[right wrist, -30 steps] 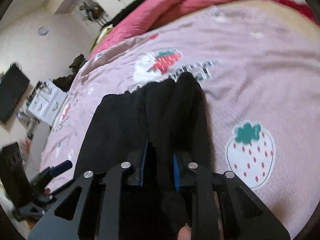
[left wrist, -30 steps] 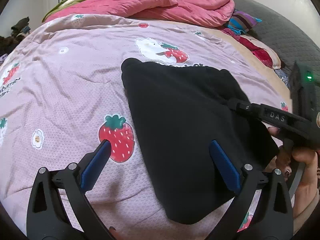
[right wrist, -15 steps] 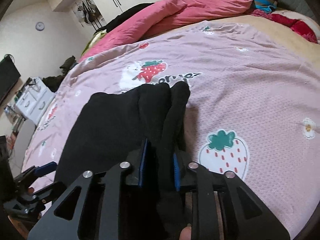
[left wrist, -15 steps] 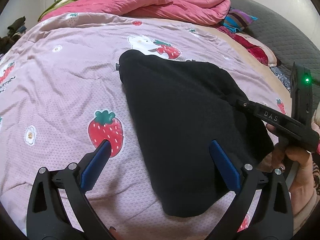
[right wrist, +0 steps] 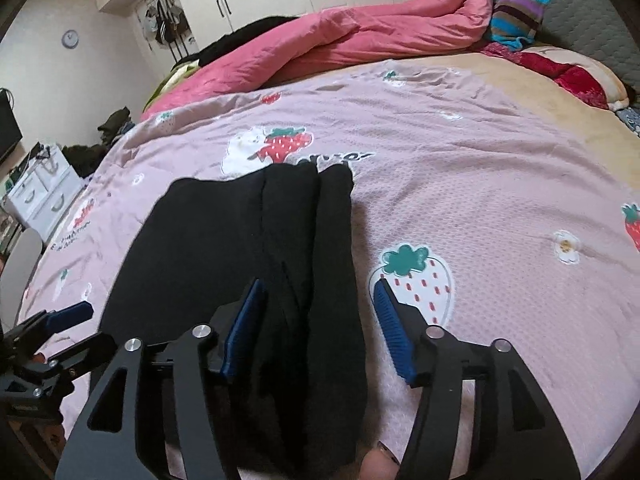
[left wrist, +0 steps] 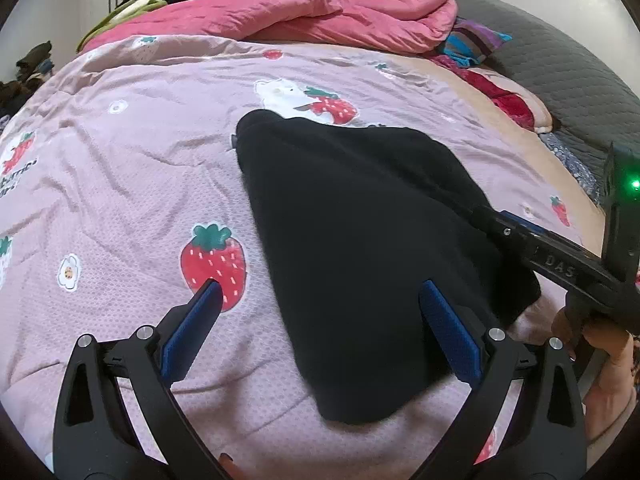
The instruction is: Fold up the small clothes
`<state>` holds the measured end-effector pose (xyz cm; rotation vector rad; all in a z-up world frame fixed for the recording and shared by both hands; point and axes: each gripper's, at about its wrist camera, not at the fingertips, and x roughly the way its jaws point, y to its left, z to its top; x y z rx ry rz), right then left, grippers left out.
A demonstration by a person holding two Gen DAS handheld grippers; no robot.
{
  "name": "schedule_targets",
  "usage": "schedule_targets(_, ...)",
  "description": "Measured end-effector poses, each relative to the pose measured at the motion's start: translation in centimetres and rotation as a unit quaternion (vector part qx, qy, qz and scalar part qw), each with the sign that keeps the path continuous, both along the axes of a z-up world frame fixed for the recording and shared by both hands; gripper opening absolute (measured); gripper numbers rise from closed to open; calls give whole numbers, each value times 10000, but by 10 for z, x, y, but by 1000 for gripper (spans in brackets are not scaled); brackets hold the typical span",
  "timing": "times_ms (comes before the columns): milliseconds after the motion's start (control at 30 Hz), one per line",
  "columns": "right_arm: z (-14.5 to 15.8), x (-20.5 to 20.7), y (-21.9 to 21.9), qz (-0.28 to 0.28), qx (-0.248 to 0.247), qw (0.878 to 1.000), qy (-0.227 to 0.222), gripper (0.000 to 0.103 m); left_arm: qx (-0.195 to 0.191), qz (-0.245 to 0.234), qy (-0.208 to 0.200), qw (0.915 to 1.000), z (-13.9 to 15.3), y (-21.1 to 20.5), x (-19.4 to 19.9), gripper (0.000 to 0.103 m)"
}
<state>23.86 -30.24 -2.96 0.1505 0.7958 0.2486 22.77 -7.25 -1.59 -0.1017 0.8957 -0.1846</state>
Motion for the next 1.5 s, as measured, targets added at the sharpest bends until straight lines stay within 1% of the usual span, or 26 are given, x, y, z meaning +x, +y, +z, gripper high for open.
schedule_targets(33,4,-4,-1,-37,32,10000,-58,68,15,-15,-12,10000,1,-1,-1,93)
schedule_targets(100,12,-12,-3,-73,87,9998,-170,72,53,-45,-69,10000,5,-3,-5,93)
schedule_targets(133,16,-15,-3,-110,86,9996,-229,75,57,-48,-93,9999,7,-4,-6,93)
schedule_targets(167,21,-20,-4,-179,99,9992,-329,82,53,-46,-105,9999,8,-5,-6,93)
schedule_targets(233,28,-28,-6,-293,154,9983,-481,89,13,-26,-147,9999,11,-4,-10,93)
schedule_targets(333,37,-37,-11,-419,242,9968,-641,90,36,21,-228,9997,16,-3,-14,93)
schedule_targets(433,46,-46,-15,-472,334,9950,-815,97,-1,71,-292,9995,22,0,-19,94)
schedule_targets(533,52,-58,-13,-453,222,9944,-928,98,33,107,-401,9991,28,2,-28,94)
schedule_targets(667,56,-77,-5,-433,-10,9920,-1186,98,276,177,-577,9978,35,5,-43,94)
schedule_targets(867,67,-111,9,-412,-288,9827,-1783,98,161,335,-871,9955,49,14,-67,94)
schedule_targets(1000,67,-133,9,-483,-278,9781,-2006,99,204,388,-1104,9929,59,19,-87,94)
schedule_targets(1133,68,-151,4,-577,-6,9764,-2083,99,230,421,-1299,9904,66,22,-103,94)
schedule_targets(1233,69,-166,3,-678,70,9740,-2160,99,226,415,-1378,9893,68,23,-115,94)
schedule_targets(1333,66,-180,3,-728,60,9731,-2186,99,248,400,-1450,9883,68,23,-126,94)
schedule_targets(1500,60,-199,5,-762,-129,9722,-2209,99,230,372,-1509,9876,67,26,-140,94)
